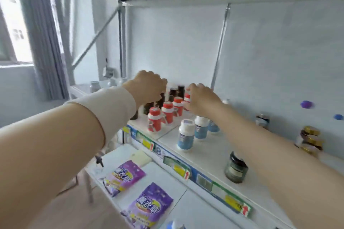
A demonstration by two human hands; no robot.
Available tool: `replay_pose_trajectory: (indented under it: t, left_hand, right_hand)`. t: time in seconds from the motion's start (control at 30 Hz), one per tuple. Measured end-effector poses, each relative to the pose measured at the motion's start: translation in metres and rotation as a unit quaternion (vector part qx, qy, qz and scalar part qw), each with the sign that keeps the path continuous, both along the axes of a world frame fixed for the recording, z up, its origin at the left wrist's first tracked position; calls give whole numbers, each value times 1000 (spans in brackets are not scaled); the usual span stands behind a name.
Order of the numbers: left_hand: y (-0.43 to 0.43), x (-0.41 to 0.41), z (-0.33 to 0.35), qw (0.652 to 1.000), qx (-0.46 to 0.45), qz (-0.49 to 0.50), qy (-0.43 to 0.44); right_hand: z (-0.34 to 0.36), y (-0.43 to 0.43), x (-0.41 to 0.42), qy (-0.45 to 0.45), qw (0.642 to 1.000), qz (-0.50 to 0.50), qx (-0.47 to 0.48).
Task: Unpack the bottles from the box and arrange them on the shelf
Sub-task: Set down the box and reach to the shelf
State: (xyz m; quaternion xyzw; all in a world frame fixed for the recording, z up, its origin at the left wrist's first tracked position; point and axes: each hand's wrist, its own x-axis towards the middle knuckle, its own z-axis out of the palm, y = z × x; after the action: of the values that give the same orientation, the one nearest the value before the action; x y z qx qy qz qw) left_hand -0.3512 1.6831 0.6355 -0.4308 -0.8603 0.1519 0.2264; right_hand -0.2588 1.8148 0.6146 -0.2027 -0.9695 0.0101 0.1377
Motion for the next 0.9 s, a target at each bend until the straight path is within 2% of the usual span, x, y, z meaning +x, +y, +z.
replay_pose_trajectory:
  t: [0.13, 0.23, 0.33, 0.43, 0.5, 0.77, 0.9]
  left_hand:
    - [-127, -86, -22, 994, -7, 108, 4]
    - [-220, -145, -61, 979, -51, 194, -37]
    - [-299, -190, -109, 945, -106, 270, -154]
    - [-354, -220, -168, 878, -175, 327, -304]
    - [-377, -243, -203, 853, -183, 348, -343]
    - [-400, -382, -271, 841, -134, 344, -395]
    - [-408, -458, -289, 815, -96, 351, -451]
  right_hand:
    - [-13, -115, -119, -17, 992, 121, 11]
    - [-53, -201, -199, -101, 972, 209, 20]
    - [-110, -269, -261, -241, 937, 254, 0]
    - [-170, -321, -307, -366, 886, 283, -6]
    - [-202, -345, -337, -403, 866, 295, -6]
    - [-274, -377, -486, -429, 842, 323, -51]
    - [-307, -387, -561, -461, 823, 323, -75]
